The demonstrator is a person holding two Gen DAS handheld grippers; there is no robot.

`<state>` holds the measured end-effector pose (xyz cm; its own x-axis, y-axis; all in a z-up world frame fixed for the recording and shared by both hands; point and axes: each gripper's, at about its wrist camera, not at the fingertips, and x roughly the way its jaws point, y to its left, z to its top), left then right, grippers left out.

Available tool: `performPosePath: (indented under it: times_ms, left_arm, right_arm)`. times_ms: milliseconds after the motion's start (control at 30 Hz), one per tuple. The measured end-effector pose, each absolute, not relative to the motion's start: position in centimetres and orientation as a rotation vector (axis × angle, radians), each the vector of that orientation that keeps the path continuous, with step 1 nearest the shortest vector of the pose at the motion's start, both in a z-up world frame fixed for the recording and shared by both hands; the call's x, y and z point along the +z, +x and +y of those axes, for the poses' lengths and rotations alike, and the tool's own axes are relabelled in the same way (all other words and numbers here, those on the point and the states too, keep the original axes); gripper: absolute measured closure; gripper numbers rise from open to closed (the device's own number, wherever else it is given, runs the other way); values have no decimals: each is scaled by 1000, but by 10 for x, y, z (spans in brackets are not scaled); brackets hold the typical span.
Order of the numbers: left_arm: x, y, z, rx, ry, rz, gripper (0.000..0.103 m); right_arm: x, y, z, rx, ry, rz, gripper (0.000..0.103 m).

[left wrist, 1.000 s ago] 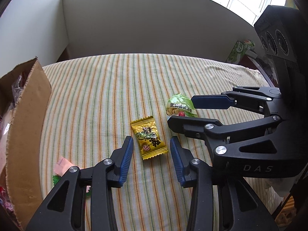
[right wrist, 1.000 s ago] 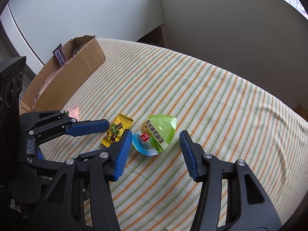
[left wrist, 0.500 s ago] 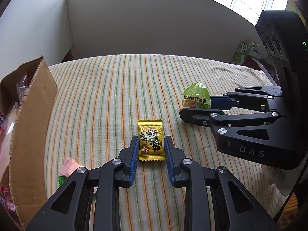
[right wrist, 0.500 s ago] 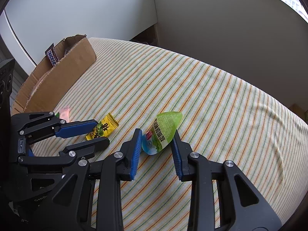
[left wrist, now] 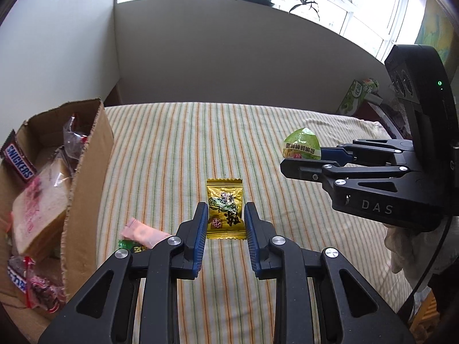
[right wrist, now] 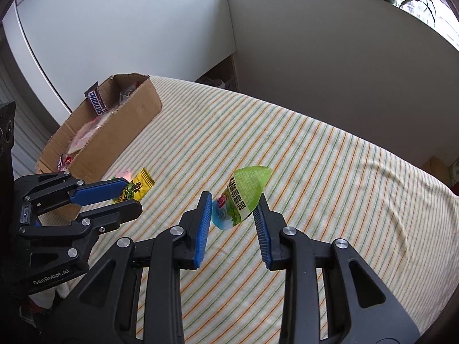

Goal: Organize snacks
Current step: 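Carry the yellow candy and green candy cup with both grippers into the box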

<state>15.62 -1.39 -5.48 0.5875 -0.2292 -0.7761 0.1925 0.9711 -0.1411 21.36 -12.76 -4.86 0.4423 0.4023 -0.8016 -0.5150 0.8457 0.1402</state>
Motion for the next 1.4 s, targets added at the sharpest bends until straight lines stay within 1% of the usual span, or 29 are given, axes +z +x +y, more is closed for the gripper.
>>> performPosePath:
  times_ms: [233,433,800,1233,1267,1333,1367,1400]
  left_arm:
    - [-23,131,16,-215,-70,839,79]
    - [-8,118,54,-155,-89,793,79]
    - [0,101,128,-23,-129,750,79]
    - [-10,98,177,53,-166,754,79]
    - [-11,98,179,54,-167,757,79]
    - [-12,99,181,53,-172,765,79]
    - [-13,99,182,54,-176,764,79]
    - [-13,99,182,53,-178,765,77]
  right_arm:
    - [-16,198,-97,612,-155,902,72]
    - [2,193,-63,651,-179,871,72]
    - [17,199,3,727,-191,853,72]
    - [10,207,80,813,-222,878,72]
    - [10,206,84,818,-228,876,70]
    - [10,204,89,813,-236,868,60]
    - [11,204,90,810,-234,859,45]
    - [12,203,89,807,-229,849,34]
